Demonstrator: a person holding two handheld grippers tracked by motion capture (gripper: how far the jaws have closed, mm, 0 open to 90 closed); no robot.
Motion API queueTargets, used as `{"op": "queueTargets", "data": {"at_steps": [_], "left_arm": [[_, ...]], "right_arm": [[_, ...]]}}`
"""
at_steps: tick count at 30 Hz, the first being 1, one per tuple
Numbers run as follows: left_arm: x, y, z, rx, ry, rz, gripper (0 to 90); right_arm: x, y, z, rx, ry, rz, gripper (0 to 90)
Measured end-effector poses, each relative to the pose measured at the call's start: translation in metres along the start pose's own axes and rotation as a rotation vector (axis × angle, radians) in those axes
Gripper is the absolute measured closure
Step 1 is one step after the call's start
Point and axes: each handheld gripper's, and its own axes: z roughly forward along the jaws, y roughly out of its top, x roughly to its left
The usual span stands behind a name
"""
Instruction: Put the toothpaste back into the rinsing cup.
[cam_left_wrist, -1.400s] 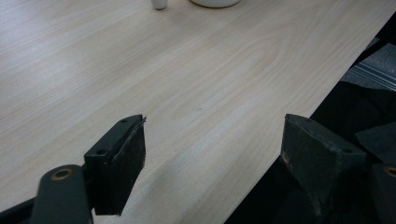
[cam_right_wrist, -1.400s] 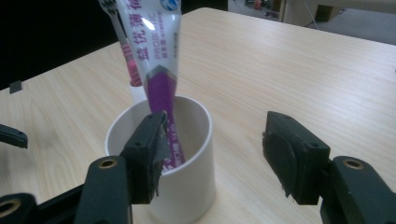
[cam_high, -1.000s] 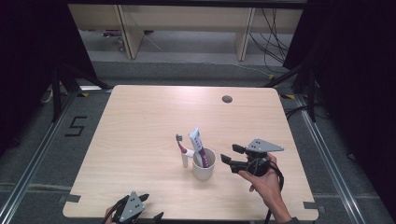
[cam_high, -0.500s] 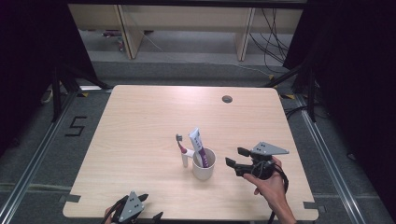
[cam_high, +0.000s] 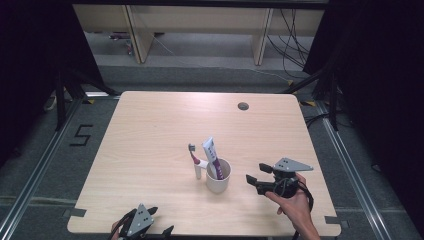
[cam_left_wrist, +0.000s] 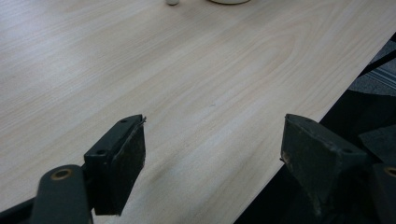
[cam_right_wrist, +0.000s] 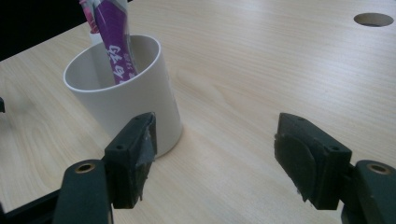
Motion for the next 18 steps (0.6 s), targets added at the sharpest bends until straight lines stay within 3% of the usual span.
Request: {"op": "queueTargets", "data": {"at_steps": [1,2,4,5,6,8,10,11,12,13,14,15,16,18], "left_arm": [[0.0,0.0,0.0,-0.001,-0.011,0.007,21.9],[-0.001,0.0,0.0,-0.004,-0.011,0.003,21.8],[-0.003,-0.001,0.001,-0.018,-0.014,-0.02,21.8],[-0.001,-0.001,-0.001,0.002,-0.009,0.013,21.8],[-0.003,-0.003,0.0,-0.021,-0.013,-0.019,21.8],[0.001,-0.002,-0.004,0.0,0.0,0.01,21.8],[0.0,-0.001,-0.003,-0.007,-0.007,-0.002,21.9],[0.001,-0.001,-0.002,-0.003,-0.002,0.025,21.9],[-0.001,-0.002,-0.001,-0.013,-0.01,0.0,21.9],[-0.003,-0.002,-0.002,-0.003,-0.003,-0.001,21.8],[-0.003,-0.001,-0.001,-0.003,-0.011,0.006,21.9],[-0.003,-0.002,-0.001,-0.005,-0.017,0.001,21.9],[0.0,-0.001,-0.001,0.004,-0.002,0.036,21.9],[0.0,-0.001,-0.001,-0.003,-0.002,0.037,21.9]], "right_arm": [[-0.002,-0.001,-0.001,-0.004,0.004,-0.031,30.9],[-0.001,-0.002,-0.002,0.002,0.002,-0.008,30.9],[-0.004,-0.004,-0.001,-0.001,-0.007,-0.035,30.9],[-0.002,-0.004,-0.002,0.004,-0.007,-0.017,30.9],[-0.004,-0.004,-0.003,0.005,-0.01,-0.034,30.9],[-0.001,-0.006,-0.004,0.014,-0.002,0.005,30.9],[-0.003,-0.006,-0.006,0.013,-0.011,-0.027,30.9],[-0.002,-0.007,-0.006,0.01,-0.02,-0.015,30.8],[-0.002,-0.008,-0.007,0.006,-0.022,-0.02,30.8],[-0.003,-0.009,-0.008,0.003,-0.019,-0.027,30.7],[0.0,-0.01,-0.011,0.03,-0.013,0.009,30.6],[-0.001,-0.012,-0.01,0.014,-0.017,-0.004,30.4],[-0.002,-0.013,-0.011,0.018,-0.012,-0.023,29.9],[0.001,-0.016,-0.012,0.035,-0.015,-0.006,28.0]]}}
